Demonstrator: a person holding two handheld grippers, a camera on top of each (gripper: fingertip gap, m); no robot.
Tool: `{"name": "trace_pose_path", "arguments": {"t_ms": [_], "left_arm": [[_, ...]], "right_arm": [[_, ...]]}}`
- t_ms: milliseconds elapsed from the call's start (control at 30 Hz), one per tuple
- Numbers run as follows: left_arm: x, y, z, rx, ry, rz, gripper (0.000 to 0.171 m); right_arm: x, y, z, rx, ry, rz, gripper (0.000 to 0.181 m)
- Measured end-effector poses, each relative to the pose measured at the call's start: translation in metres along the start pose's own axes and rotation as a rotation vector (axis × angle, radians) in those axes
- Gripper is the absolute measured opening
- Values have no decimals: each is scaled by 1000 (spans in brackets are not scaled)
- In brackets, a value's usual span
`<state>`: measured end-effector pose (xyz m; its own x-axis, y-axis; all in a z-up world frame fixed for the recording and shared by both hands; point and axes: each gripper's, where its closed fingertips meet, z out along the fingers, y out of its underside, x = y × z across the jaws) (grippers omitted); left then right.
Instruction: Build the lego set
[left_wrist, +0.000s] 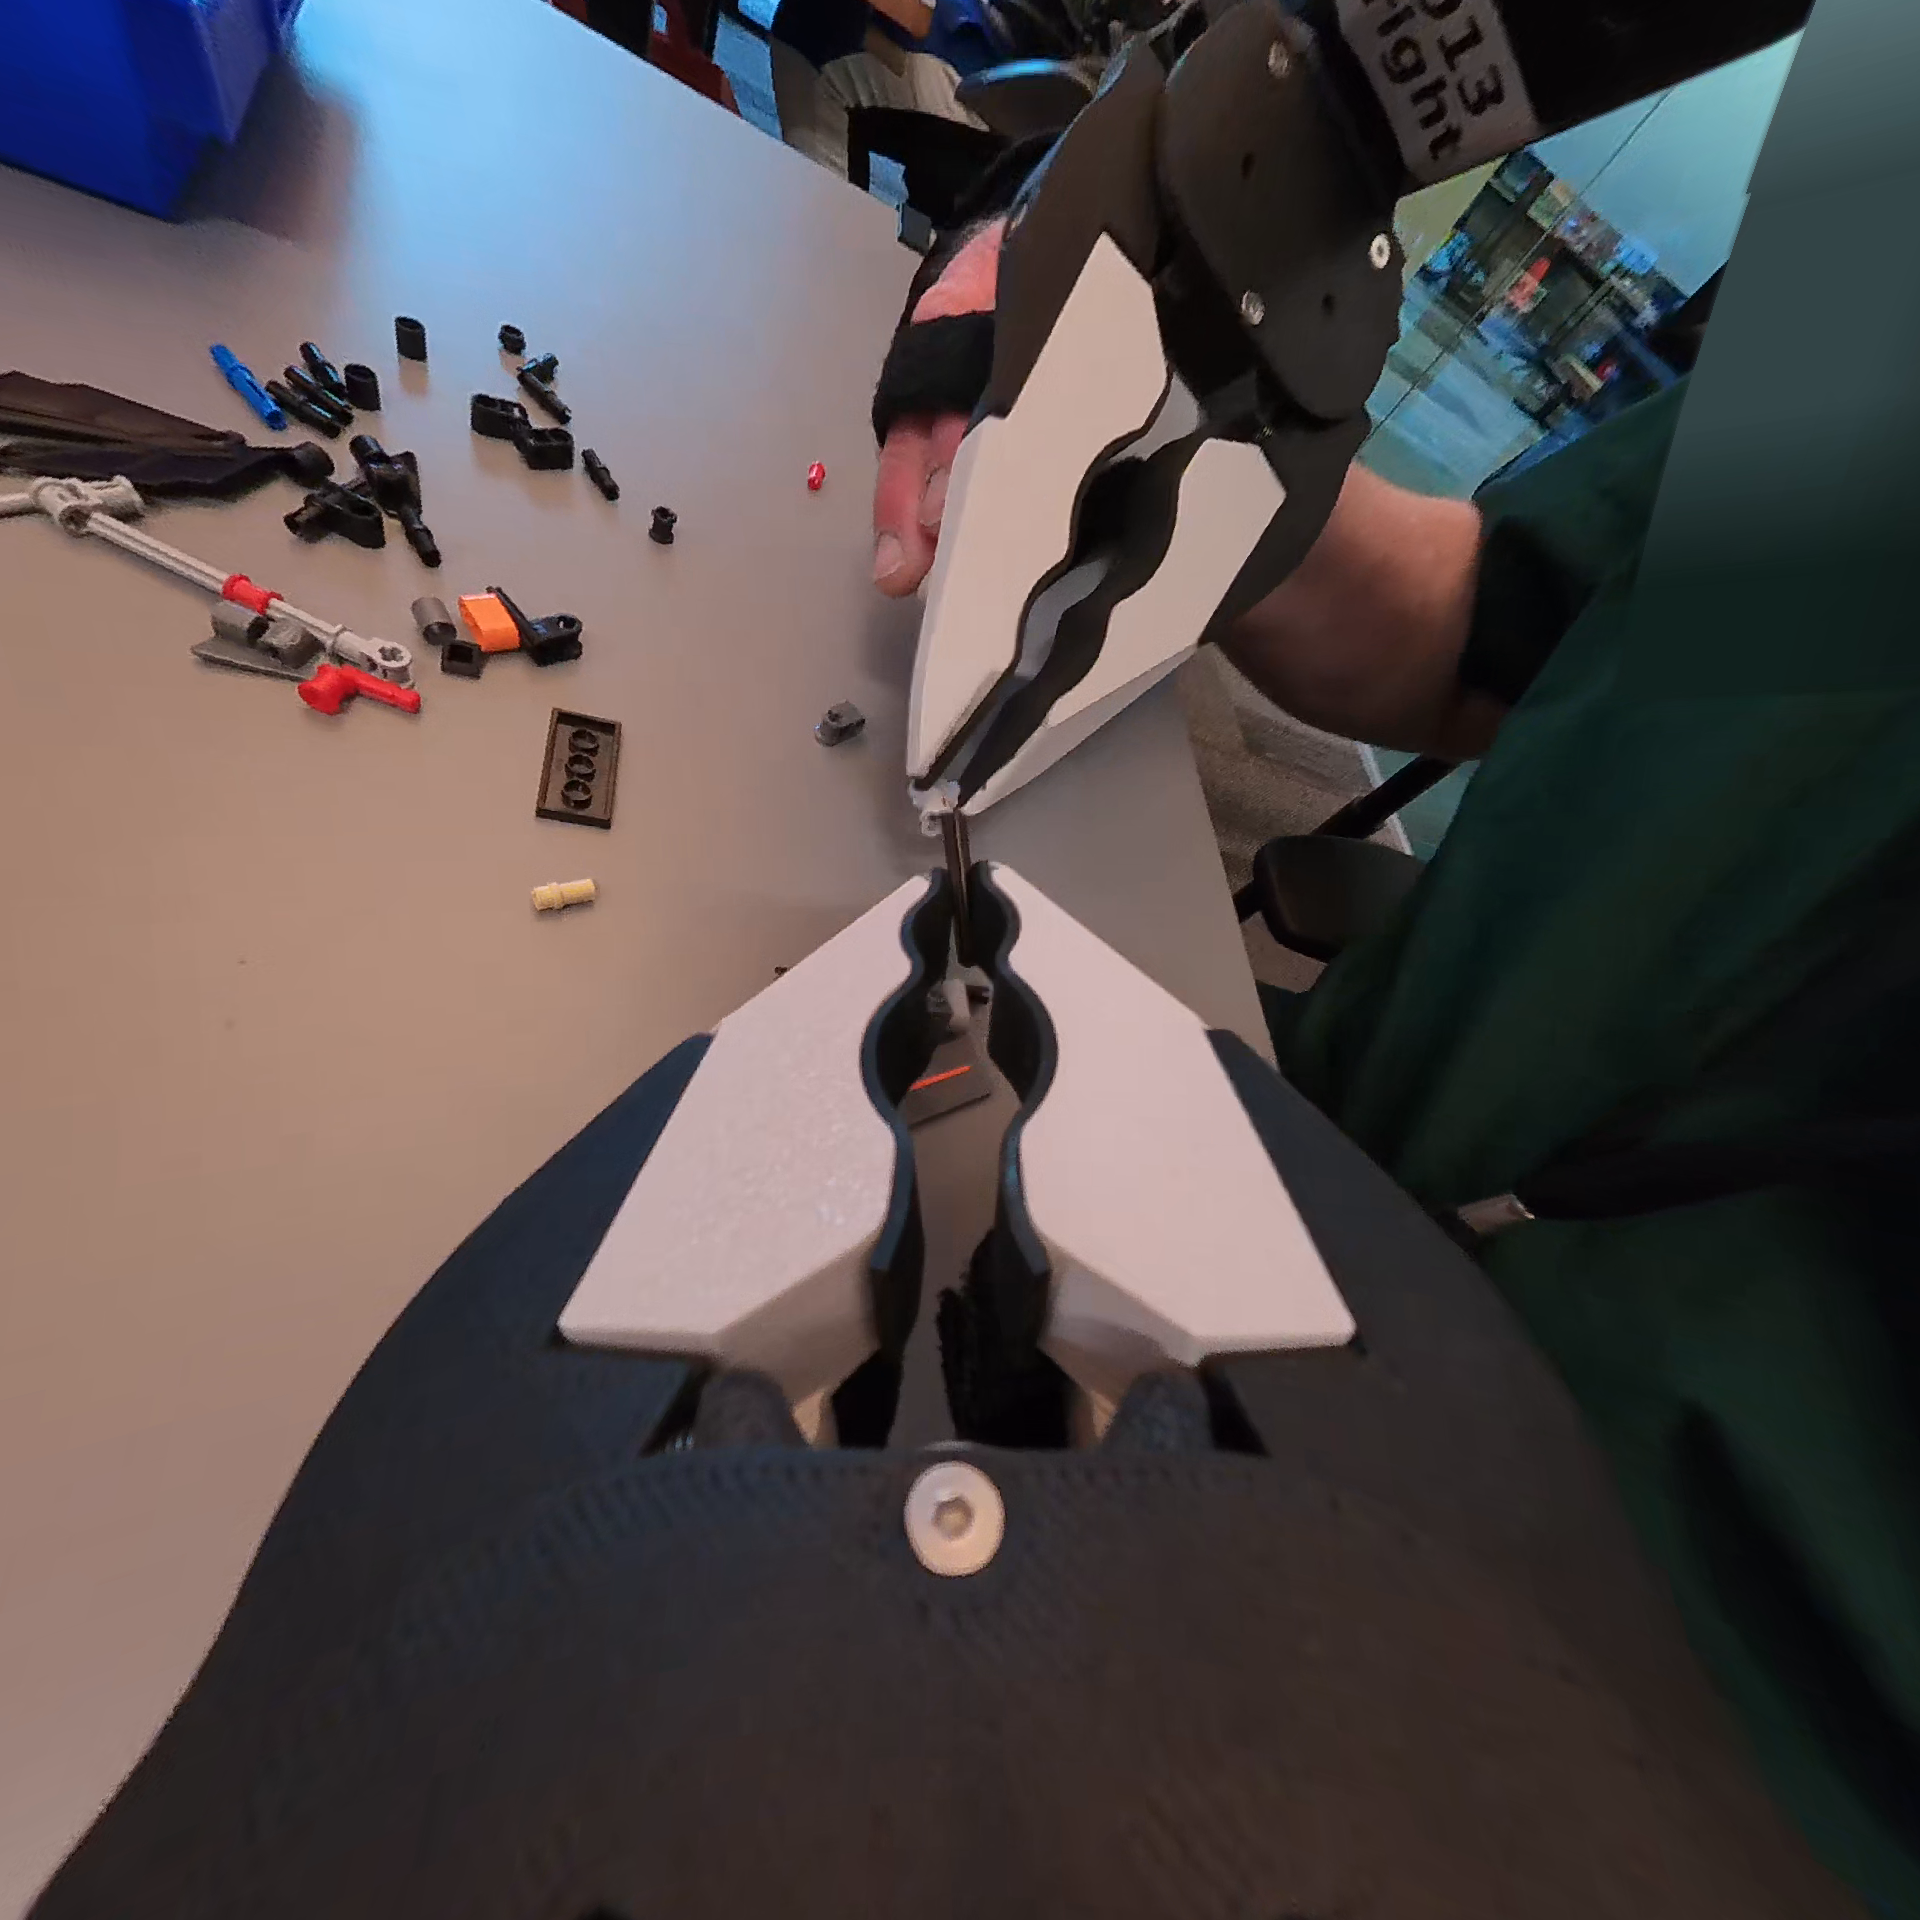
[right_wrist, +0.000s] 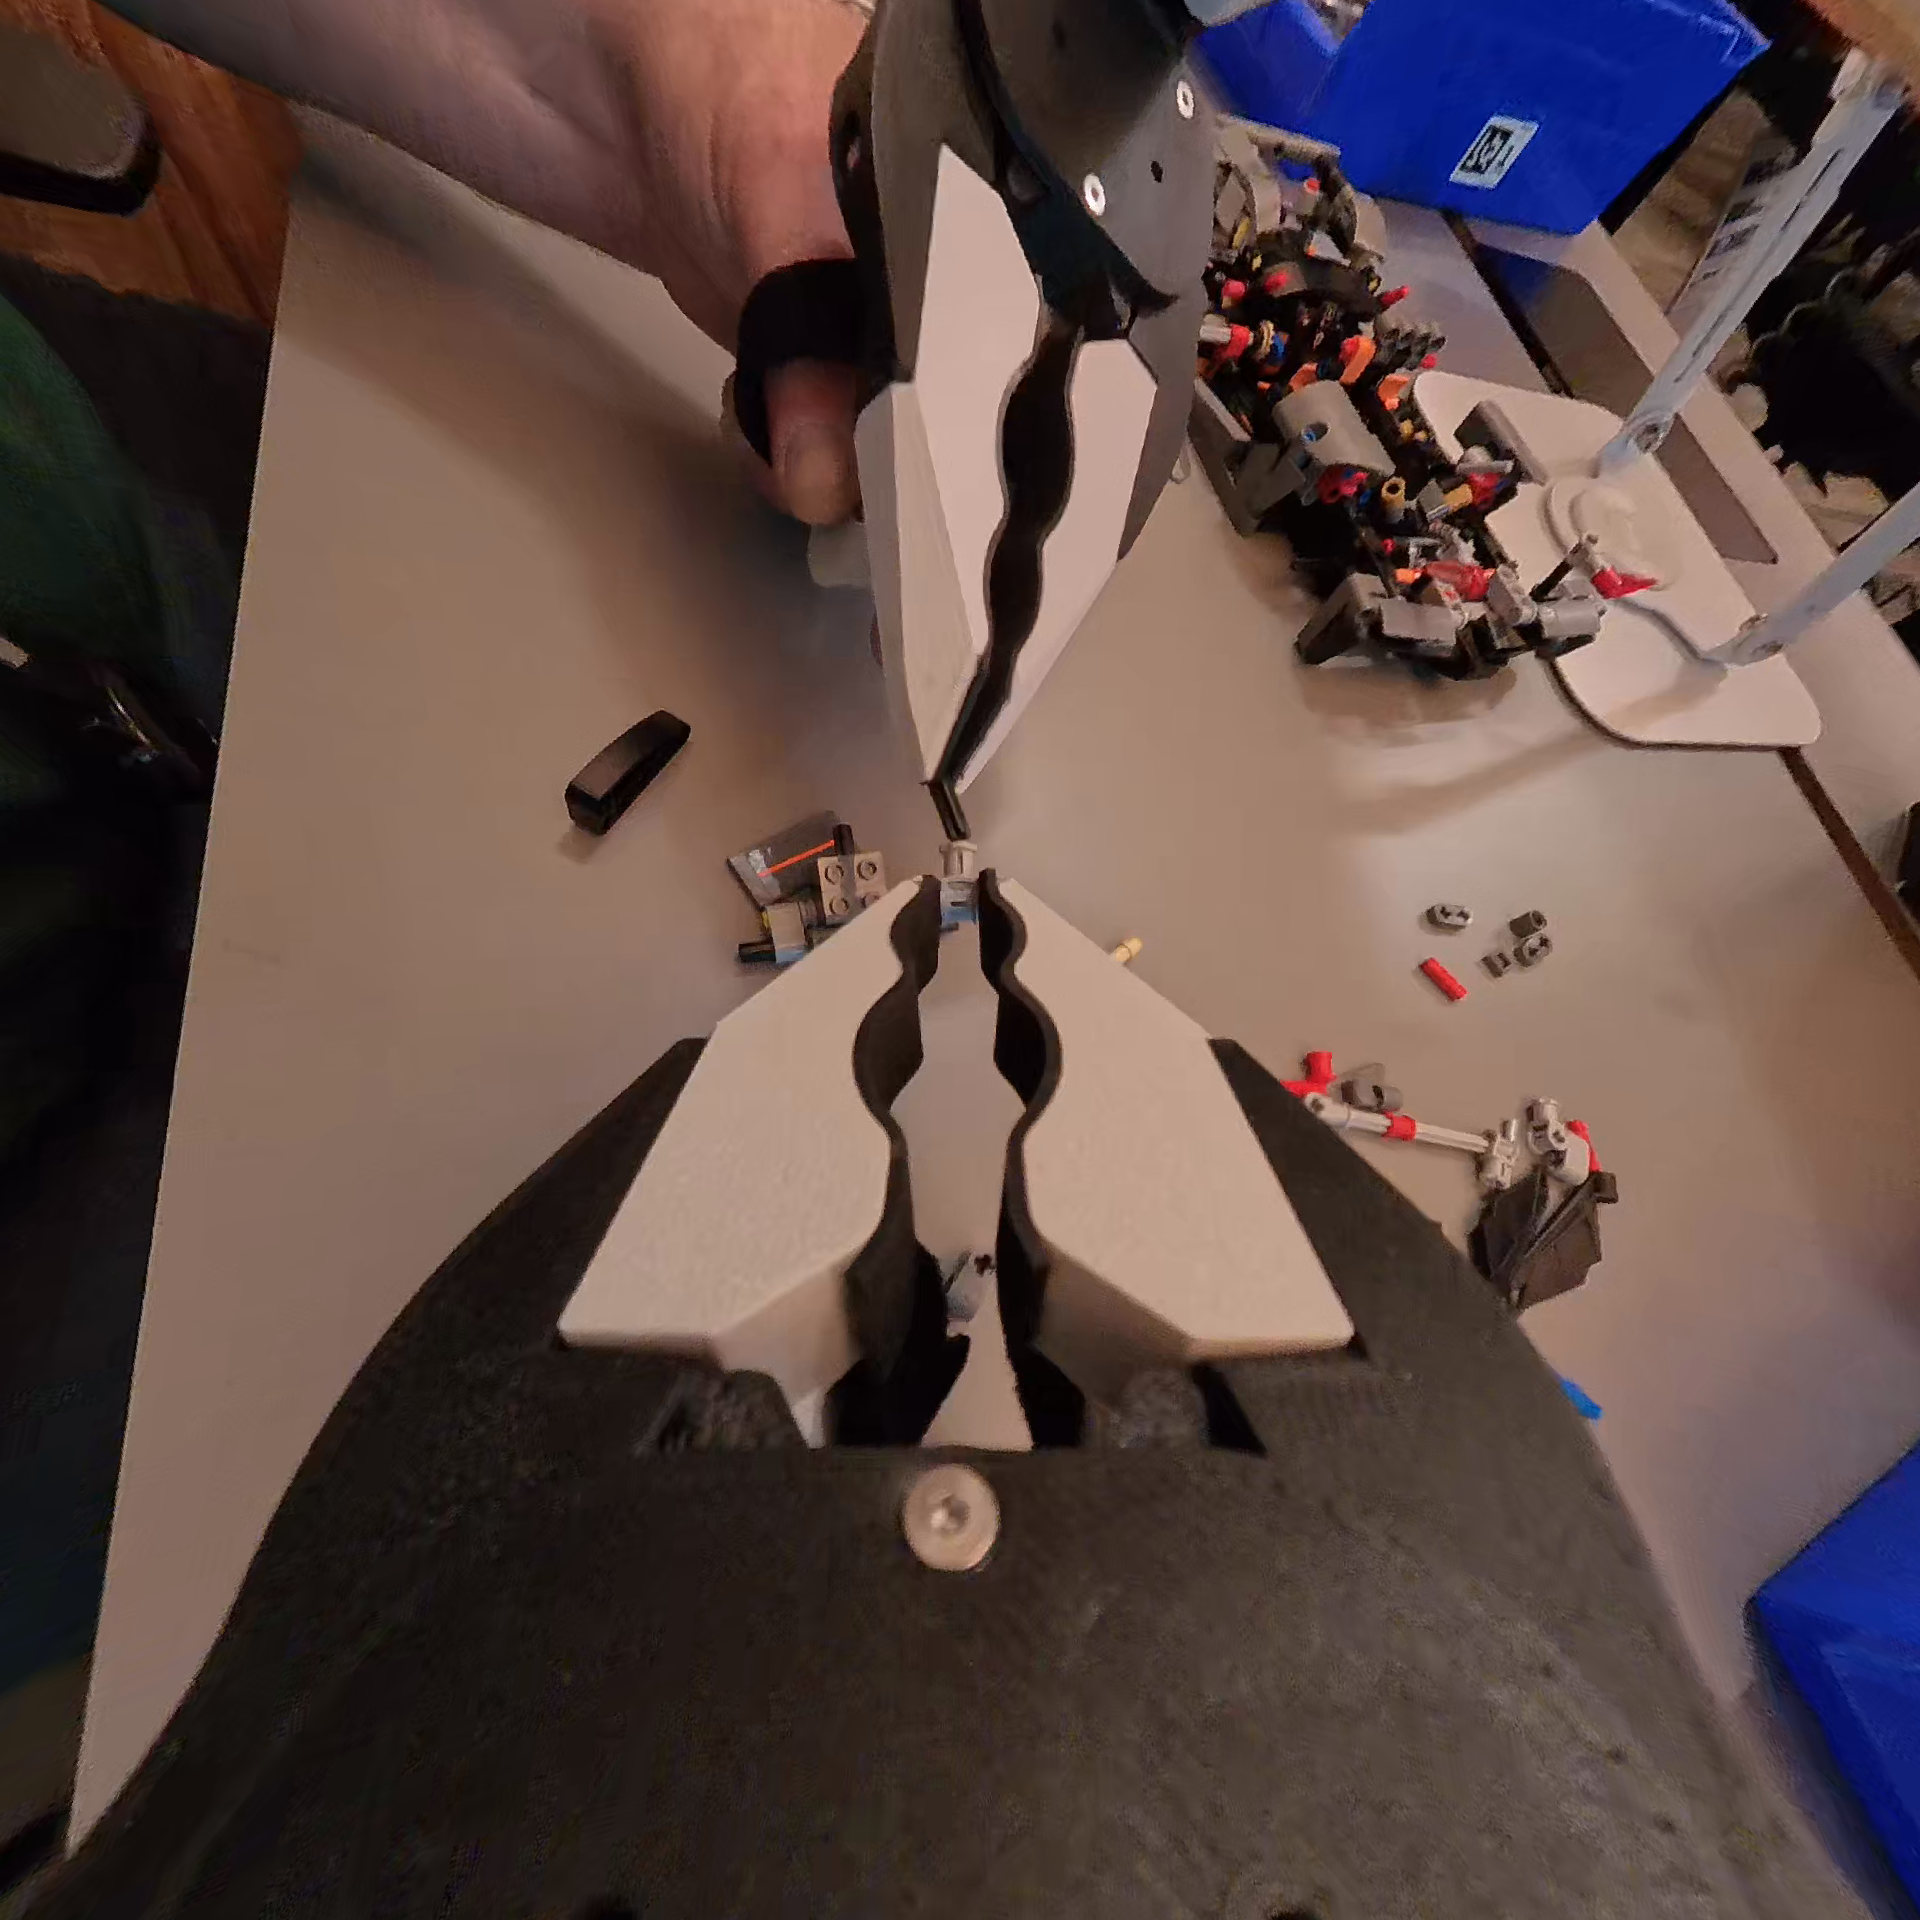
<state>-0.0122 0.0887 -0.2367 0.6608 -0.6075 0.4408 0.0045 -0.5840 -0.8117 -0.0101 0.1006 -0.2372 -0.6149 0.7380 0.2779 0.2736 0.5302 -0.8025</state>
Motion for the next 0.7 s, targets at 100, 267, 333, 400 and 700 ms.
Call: {"name": "trace_pose_path", "arguments": {"t_ms": [100,267,333,400,700], "left_arm": [[-1,-1,-1,1,0,1,2],[2,-4,-2,-8,13,7,2],[2,-4,-2,-23,12,15,2],[4,-5,-4,-29,22,20,2],[15,-8,-10,-96,127,-49,2]], "right_arm": [[0,-3,-2,-2,6,-20,5],[1,-6,-4,11,17,-34,5],[0,-8,-4,20,26,-44,5],[1,-12,-5,29,51,-81,5],[-3,-21,-8,-74,149,-380,4]]}}
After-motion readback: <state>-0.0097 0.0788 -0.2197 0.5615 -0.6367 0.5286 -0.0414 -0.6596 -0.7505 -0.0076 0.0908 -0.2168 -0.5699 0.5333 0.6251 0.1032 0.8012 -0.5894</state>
